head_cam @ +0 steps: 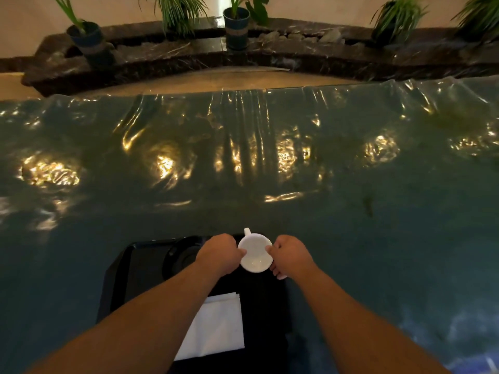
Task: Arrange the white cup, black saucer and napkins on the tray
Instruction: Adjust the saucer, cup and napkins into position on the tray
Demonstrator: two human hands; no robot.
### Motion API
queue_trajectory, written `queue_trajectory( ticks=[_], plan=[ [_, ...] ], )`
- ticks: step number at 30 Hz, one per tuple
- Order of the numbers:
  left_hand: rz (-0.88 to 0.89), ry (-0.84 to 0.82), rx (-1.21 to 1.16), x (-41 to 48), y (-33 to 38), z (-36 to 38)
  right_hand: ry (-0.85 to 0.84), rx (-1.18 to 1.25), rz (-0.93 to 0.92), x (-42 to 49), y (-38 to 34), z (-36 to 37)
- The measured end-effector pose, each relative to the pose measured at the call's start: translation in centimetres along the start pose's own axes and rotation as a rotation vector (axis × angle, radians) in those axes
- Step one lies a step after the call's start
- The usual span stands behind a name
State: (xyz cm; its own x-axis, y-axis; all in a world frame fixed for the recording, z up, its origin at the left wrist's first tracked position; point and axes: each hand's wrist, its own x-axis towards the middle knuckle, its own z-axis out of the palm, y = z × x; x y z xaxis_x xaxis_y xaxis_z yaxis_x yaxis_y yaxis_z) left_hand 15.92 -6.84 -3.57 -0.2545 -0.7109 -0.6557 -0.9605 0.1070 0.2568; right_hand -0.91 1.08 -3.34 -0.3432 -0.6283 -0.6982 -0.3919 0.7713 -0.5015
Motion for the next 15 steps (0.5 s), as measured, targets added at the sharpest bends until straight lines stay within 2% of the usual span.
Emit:
queue_trajectory(
  ticks=[10, 15],
  plan=[
    [0.042, -0.097, -0.012, -0.5, -0.8, 0.1, 0.101, -0.188, -0.091, 0.7, -1.2, -0.3],
    [0.047, 0.045, -0.069, -1.1, -1.8, -0.2, 0.189, -0.149, -0.117, -1.0, 0.2, 0.6]
  ],
)
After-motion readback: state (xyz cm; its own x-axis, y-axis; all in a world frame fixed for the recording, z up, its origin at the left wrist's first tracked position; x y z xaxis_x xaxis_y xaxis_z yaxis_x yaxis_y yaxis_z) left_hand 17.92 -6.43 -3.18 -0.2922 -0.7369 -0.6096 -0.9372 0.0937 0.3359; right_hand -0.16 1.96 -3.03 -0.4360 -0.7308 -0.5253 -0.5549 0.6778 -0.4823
